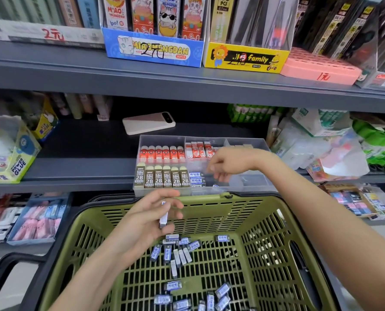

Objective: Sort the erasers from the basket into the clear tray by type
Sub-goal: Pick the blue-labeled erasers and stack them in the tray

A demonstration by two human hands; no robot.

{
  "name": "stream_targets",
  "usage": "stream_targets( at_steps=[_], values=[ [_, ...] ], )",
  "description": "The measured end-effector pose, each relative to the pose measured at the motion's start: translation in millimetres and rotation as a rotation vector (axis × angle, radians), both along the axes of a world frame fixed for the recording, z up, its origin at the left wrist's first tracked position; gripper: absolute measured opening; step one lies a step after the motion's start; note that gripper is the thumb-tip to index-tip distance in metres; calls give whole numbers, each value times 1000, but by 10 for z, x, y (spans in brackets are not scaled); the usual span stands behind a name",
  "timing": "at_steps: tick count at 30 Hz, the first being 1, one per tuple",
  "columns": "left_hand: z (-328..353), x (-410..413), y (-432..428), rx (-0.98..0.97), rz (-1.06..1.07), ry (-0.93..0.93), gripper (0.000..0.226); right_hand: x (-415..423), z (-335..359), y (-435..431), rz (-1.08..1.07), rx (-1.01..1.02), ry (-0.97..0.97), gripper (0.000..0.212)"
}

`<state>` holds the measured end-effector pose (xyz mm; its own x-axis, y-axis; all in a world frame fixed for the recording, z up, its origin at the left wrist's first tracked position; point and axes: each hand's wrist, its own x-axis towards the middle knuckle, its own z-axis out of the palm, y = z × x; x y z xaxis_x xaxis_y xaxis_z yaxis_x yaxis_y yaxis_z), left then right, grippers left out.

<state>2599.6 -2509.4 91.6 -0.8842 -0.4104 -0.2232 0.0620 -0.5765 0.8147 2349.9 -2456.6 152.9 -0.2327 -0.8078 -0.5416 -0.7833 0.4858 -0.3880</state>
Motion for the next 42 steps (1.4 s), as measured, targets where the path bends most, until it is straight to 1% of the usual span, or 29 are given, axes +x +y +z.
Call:
stream_targets(
  at_steps=[3,4,5,6,8,10,14,19,22,24,26,28,31,32,34,37,38,40,42],
  values=[
    [-12,1,-1,35,-20,40,24,29,59,99,-97,-113,-77,36],
    [-10,1,-1,37,-31,50,23,69,62,141,-105,-146,-72,39],
    [-9,3,1,32,-40,55,25,120,53,184,-72,-167,-17,39],
    [-5,3,5,24,-47,55,29,176,21,230,-8,-170,80,43],
    [-1,-1,17,14,-47,49,32,289,-81,313,100,-154,234,57],
    [0,-3,25,4,-42,42,32,348,-167,363,116,-151,237,61],
    [7,-3,40,-22,-42,26,29,305,-220,424,20,-224,52,56],
    [5,-11,58,6,-44,40,22,283,-183,429,-36,-309,-56,50],
    [13,-27,55,111,-13,71,30,264,-124,470,-115,-465,-32,49],
    [20,-54,82,176,54,109,34,313,-88,534,-205,-596,-91,46],
    [32,-92,131,181,153,127,33,445,-46,610,-252,-689,-130,39],
    [63,-139,190,150,228,153,29,625,-21,698,-255,-712,-179,28],
    [156,-217,257,80,279,208,26,904,-5,781,-274,-708,-384,5],
    [184,-248,275,71,292,211,27,971,-16,789,-301,-718,-446,4],
    [233,-308,320,72,305,204,26,1061,-52,786,-364,-753,-503,11],
    [280,-385,396,26,314,183,25,1109,-67,780,-507,-802,-636,8],
    [294,-400,409,-25,323,168,25,1100,-63,788,-559,-826,-680,6],
    [320,-420,417,-199,362,112,30,1064,-39,810,-634,-891,-739,6],
    [348,-434,427,-327,381,58,39,1022,-12,831,-648,-958,-781,10]
  ],
)
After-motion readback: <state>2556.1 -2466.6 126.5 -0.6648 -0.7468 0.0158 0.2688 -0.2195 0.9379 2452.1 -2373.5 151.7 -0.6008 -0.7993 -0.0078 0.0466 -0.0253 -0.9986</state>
